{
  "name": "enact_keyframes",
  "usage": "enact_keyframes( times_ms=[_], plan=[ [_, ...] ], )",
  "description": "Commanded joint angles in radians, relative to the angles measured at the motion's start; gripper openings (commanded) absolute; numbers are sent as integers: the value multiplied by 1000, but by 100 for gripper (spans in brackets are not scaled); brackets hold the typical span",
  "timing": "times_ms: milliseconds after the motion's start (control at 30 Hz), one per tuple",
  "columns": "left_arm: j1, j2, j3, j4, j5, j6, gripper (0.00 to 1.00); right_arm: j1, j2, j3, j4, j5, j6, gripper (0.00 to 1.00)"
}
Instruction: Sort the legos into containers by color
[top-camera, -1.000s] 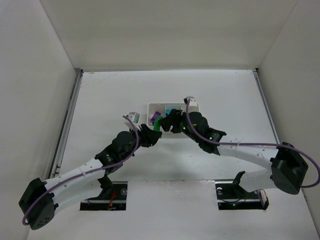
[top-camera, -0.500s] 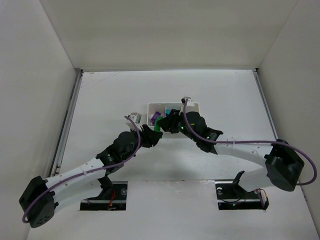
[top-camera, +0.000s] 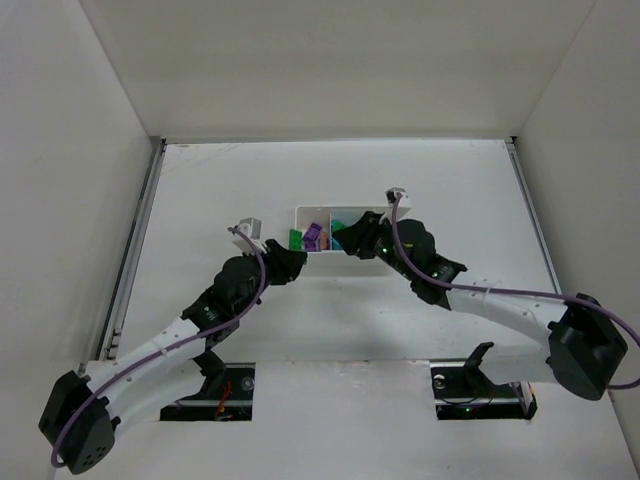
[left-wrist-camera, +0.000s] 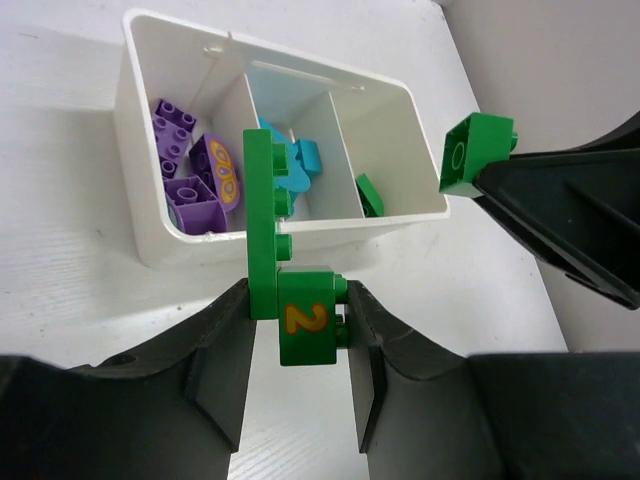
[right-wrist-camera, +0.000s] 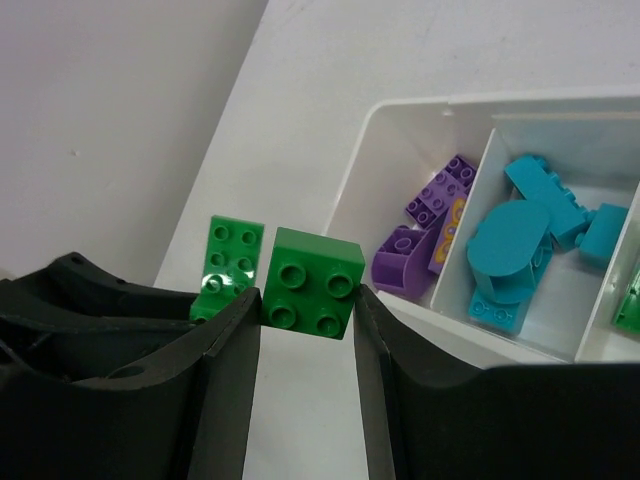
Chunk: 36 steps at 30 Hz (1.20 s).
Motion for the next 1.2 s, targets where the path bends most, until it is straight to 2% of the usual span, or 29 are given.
enact_keyframes(
  times_ms=[0, 467, 667, 1167],
  plan=[
    [11, -28, 25, 14, -5, -12, 16, -3, 54, 44, 30, -37, -38, 39],
    [21, -100, -21, -20, -45, -60, 17, 5, 336, 280, -30, 14, -110, 42],
    [16, -103, -19, -15, -45, -55, 17, 5, 365, 297, -36, 22, -110, 41],
    [57, -99, -4, -36, -31, -61, 18, 17, 296, 221, 2, 25, -110, 41]
  ],
)
